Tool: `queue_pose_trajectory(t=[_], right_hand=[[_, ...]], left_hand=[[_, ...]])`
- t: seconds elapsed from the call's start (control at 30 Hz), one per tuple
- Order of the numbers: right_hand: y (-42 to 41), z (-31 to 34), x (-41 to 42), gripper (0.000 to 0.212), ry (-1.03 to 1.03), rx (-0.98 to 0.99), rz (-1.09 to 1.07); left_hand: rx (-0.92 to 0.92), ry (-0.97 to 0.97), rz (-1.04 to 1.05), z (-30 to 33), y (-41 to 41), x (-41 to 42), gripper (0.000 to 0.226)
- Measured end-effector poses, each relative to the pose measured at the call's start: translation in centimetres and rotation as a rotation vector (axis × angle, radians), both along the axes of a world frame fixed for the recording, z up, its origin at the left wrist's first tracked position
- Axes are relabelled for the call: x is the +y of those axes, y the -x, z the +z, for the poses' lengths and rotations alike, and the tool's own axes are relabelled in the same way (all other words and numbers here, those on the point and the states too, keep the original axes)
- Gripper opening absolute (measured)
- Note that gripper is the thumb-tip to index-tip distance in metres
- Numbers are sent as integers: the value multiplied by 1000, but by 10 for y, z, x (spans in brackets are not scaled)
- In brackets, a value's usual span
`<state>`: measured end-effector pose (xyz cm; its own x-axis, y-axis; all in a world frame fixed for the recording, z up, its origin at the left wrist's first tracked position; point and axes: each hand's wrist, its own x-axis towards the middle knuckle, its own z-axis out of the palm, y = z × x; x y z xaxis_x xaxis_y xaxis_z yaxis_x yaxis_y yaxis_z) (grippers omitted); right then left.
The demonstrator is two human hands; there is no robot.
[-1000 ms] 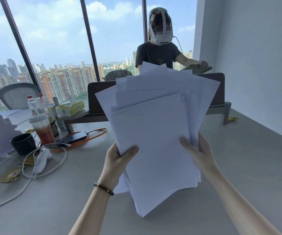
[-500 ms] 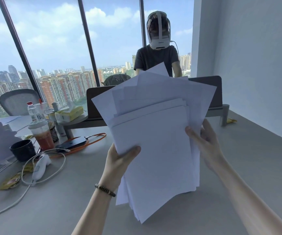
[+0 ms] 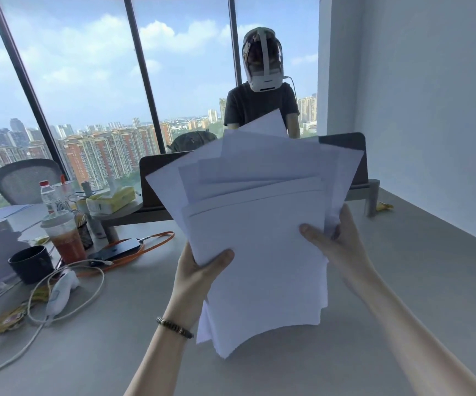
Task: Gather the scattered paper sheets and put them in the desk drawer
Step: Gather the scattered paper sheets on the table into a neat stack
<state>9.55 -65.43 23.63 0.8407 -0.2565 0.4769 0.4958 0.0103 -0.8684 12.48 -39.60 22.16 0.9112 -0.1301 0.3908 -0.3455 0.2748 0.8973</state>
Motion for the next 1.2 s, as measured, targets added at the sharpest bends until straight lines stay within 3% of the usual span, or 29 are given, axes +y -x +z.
queue_pose_trajectory(t=[0.2, 0.37, 0.5, 0.6, 0.63, 0.7, 0.77, 1.2], right_hand=[[-2, -39, -3, 75, -31, 172, 25], [-8, -43, 5, 37, -22, 178, 36], [-8, -46, 4, 39, -57, 228, 61], [-6, -55, 2, 67, -24, 317, 71], [-6, -57, 3, 66, 9, 332, 56], [-10, -56, 3, 39, 60, 328, 14], [-14, -47, 4, 28, 92, 312, -27], [-2, 9, 4, 42, 50, 124, -121]], left_hand=[[154, -108, -24, -23, 2, 3, 36], [141, -139, 17, -19, 0, 0, 31], [150, -132, -8, -21, -1, 4, 38], [163, -154, -9, -24, 1, 2, 35], [162, -161, 1, -23, 1, 1, 33], [153, -166, 17, -18, -1, -1, 32], [139, -159, 29, -11, -3, -2, 34], [11, -27, -27, 35, -6, -2, 31]])
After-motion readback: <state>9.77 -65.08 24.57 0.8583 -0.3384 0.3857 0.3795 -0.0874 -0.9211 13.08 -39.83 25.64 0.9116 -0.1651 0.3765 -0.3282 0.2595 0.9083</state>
